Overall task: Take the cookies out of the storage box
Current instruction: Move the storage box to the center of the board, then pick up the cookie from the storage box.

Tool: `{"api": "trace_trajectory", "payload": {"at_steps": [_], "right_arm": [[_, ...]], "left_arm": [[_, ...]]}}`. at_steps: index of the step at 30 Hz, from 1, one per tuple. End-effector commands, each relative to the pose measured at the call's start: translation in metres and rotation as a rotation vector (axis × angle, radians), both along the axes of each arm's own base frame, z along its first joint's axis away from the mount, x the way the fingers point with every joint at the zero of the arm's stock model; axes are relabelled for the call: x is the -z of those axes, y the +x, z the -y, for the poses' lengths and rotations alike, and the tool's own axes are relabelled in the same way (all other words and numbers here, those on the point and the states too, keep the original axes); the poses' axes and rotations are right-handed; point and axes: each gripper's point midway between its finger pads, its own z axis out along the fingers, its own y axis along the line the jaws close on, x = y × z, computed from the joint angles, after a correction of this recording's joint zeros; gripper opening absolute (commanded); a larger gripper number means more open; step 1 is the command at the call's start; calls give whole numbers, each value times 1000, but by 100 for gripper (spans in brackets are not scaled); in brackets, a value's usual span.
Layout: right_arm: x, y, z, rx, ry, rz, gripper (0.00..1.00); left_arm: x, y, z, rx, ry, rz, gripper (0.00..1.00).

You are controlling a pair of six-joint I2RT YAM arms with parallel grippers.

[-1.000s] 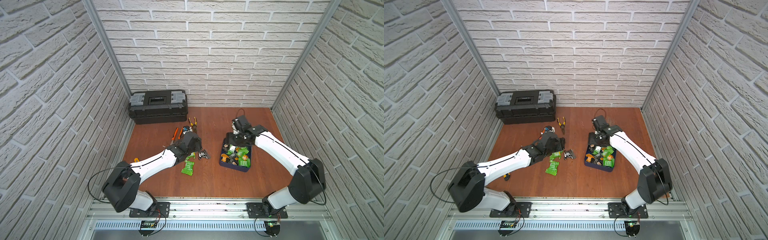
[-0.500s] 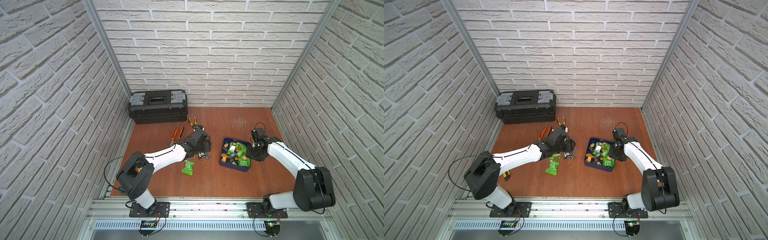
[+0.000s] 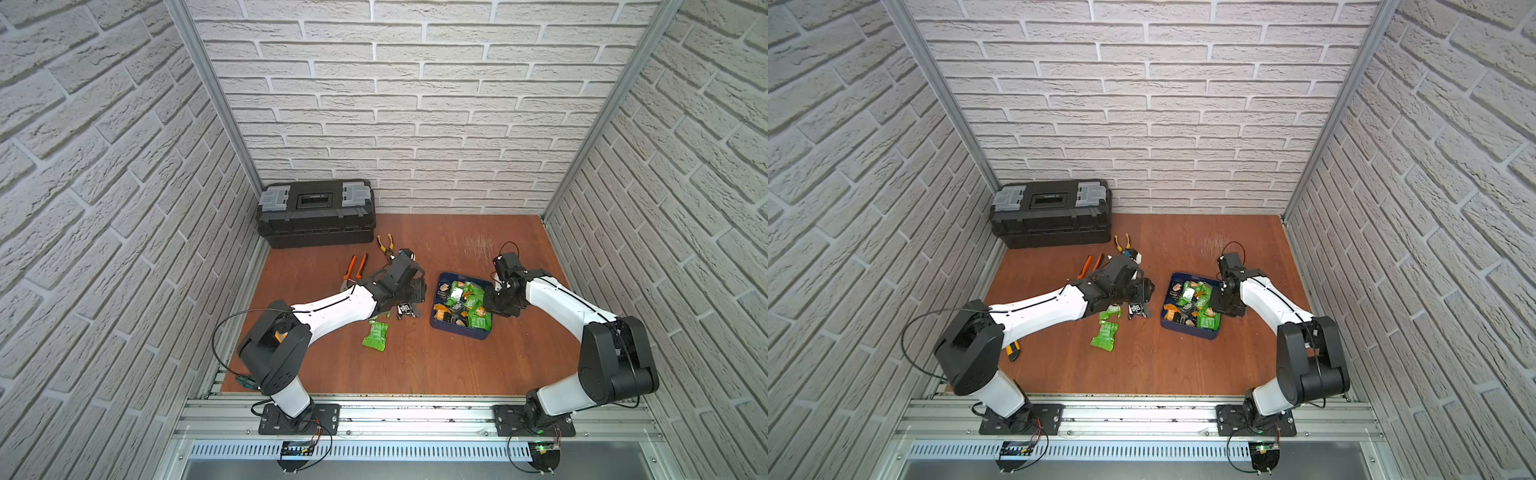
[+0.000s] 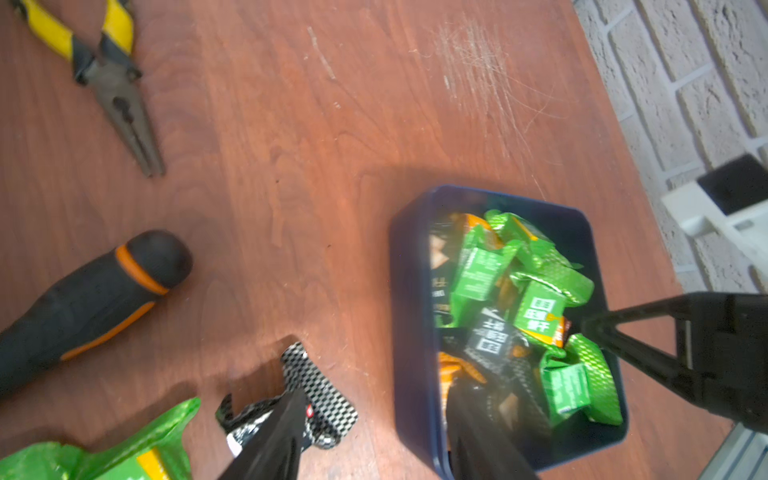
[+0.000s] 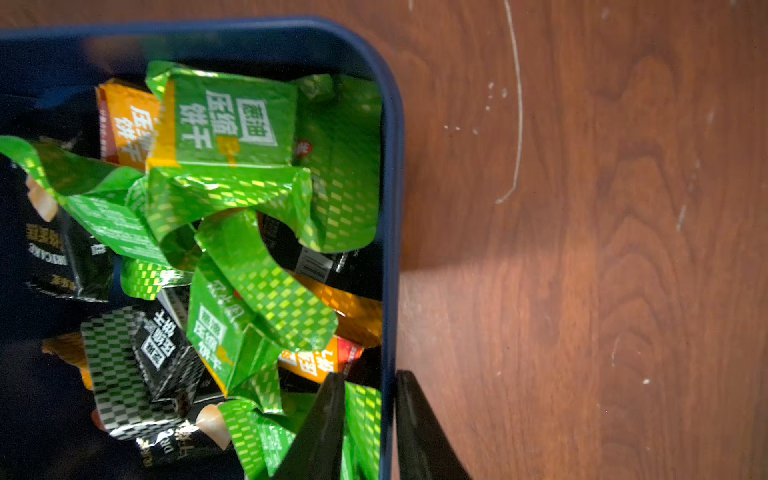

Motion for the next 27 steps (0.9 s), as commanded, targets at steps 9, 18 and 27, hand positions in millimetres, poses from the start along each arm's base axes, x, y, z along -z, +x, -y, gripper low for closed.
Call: {"api": "trace_trajectory", "payload": {"at_steps": [9,18,27], "right_arm": [[-38,14,8,30,4,187,40],[-47,-24,41,140,-16,227,42],[-45,-31,40,148,7,225,42]], "left_arm": [[17,-13,93,455,162,20,62],[48,-12,125,527,185,-89,73],[59,-22,149,626,125,-176,70]]}}
